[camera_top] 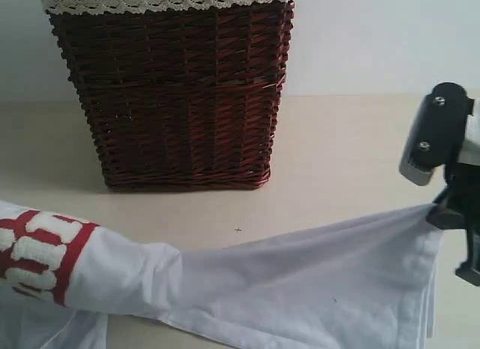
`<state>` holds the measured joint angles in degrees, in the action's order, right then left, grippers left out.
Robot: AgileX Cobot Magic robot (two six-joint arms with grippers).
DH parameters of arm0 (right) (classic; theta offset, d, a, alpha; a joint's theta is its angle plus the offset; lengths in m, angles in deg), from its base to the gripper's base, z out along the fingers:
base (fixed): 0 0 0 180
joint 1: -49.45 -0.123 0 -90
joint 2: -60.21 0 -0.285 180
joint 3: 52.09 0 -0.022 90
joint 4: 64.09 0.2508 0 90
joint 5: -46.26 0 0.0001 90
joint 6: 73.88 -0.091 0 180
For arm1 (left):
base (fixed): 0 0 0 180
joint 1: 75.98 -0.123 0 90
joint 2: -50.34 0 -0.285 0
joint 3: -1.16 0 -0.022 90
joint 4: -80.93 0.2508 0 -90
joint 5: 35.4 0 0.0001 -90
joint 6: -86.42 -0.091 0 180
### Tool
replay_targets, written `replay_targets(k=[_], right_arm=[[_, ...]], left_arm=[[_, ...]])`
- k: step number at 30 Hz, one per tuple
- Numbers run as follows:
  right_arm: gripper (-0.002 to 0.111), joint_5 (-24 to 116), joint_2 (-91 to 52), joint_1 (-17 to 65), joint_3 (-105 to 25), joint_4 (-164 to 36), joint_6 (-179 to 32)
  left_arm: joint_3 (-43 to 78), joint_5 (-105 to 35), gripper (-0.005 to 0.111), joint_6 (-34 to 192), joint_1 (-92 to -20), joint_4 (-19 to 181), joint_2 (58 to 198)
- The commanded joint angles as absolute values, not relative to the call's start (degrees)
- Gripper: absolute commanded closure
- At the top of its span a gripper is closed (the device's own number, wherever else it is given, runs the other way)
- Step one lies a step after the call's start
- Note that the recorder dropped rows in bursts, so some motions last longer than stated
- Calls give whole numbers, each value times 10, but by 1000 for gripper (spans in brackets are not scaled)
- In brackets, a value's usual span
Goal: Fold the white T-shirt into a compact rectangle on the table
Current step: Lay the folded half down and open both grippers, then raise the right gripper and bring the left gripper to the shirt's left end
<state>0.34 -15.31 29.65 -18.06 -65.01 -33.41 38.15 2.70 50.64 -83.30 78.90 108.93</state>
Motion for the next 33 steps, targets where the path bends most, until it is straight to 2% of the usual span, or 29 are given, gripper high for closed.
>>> replay_targets(k=[1,5,8,10,11,12,13,15,17,19,22,23,27,28,29,30,31,33], right_arm=[[108,160,-230,299,-181,-676,-332],[108,290,-295,299,-181,-712,-332],[108,362,-318,299,-181,-761,-359],[108,410,-328,299,-181,-765,-387],[105,435,-330,302,-181,-765,-400],[101,448,-330,305,-181,-765,-407],[89,468,-330,319,-181,-760,-430],[76,479,-330,337,-181,-760,-463],[61,495,-330,372,-181,-736,-523],[57,496,-330,395,-181,-699,-571],[57,494,-329,399,-181,-656,-577],[59,487,-329,398,-181,-633,-581],[91,440,-329,395,-182,-625,-581],[99,422,-329,395,-185,-625,-581],[108,375,-329,395,-198,-621,-586],[108,348,-329,395,-206,-610,-591],[108,298,-330,395,-220,-581,-587],[108,224,-335,395,-233,-533,-553]], left_arm=[[397,-103,107,485,-832,788,1166],[399,-183,107,485,-832,788,1269],[399,-238,94,487,-832,788,1328],[399,-278,71,489,-832,788,1360],[399,-298,52,489,-832,788,1371],[399,-314,43,492,-833,788,1376],[399,-331,32,495,-833,788,1380],[399,-338,30,495,-833,788,1380],[399,-344,30,495,-833,788,1380],[399,-343,30,502,-833,788,1380],[399,-339,30,548,-833,788,1377],[399,-329,33,572,-833,788,1370],[396,-260,59,634,-807,785,1338],[396,-234,71,636,-791,784,1332],[396,-194,91,636,-767,784,1325],[396,-158,102,632,-748,784,1325],[396,-103,106,624,-724,784,1328],[396,-35,107,624,-684,768,1334]])
